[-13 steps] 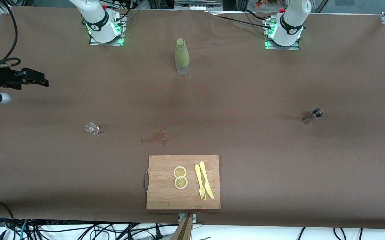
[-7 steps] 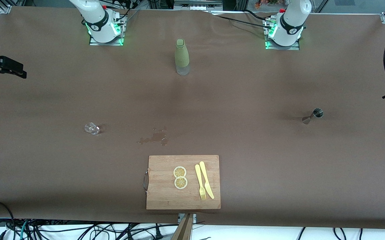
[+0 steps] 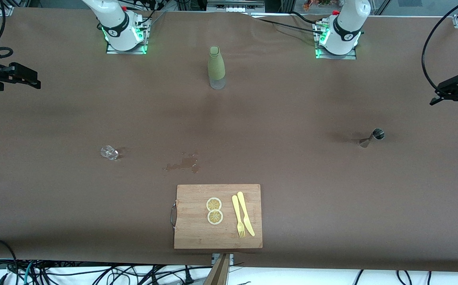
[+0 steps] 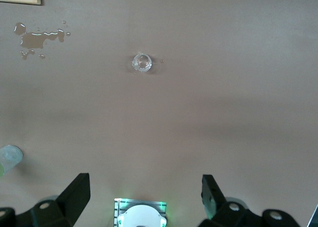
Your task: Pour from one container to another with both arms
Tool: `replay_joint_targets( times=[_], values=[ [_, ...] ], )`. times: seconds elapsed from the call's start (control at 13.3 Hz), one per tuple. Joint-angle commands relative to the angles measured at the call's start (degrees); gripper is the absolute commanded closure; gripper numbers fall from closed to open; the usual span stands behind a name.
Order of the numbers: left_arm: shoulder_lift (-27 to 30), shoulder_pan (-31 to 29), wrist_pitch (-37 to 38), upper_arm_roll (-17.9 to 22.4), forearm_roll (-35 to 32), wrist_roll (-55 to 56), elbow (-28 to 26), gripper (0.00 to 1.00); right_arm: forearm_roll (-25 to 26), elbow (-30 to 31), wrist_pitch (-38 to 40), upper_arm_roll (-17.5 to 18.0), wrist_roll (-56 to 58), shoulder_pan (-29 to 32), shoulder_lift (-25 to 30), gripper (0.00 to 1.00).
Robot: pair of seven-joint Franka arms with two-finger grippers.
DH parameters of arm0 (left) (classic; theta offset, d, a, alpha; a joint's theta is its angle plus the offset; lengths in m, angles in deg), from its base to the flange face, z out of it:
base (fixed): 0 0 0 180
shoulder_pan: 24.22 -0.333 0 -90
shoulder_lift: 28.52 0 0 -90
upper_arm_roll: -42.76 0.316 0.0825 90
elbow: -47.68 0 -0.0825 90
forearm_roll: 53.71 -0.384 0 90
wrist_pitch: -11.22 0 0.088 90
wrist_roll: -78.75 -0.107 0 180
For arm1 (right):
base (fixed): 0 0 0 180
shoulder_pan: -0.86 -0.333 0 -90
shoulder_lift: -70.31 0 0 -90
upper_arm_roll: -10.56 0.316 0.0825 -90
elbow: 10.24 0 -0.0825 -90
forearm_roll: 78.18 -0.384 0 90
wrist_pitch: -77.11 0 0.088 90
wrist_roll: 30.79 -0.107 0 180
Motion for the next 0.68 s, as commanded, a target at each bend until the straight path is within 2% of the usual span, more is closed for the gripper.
replay_joint_targets(
  times=[0.0, 0.3, 0.6],
  values=[
    [4.89, 2.61, 1.37, 0.00, -0.98, 12.27, -4.77, 0.00, -0.44, 1.48, 0.16, -0.36, -1.35, 0.18, 1.94, 0.00],
    [7.54, 4.20, 2.78, -2.45, -0.45, 29.78, -7.42, 0.00, -0.62, 0.78, -0.36, -0.89, -0.39, 0.62, 0.80, 0.00],
    [6.75, 4.12, 2.61, -2.72, 0.70, 31.14, -7.16, 0.00, -0.27, 0.07, -0.37, -0.98, -0.30, 0.62, 0.01, 0.00]
  ],
)
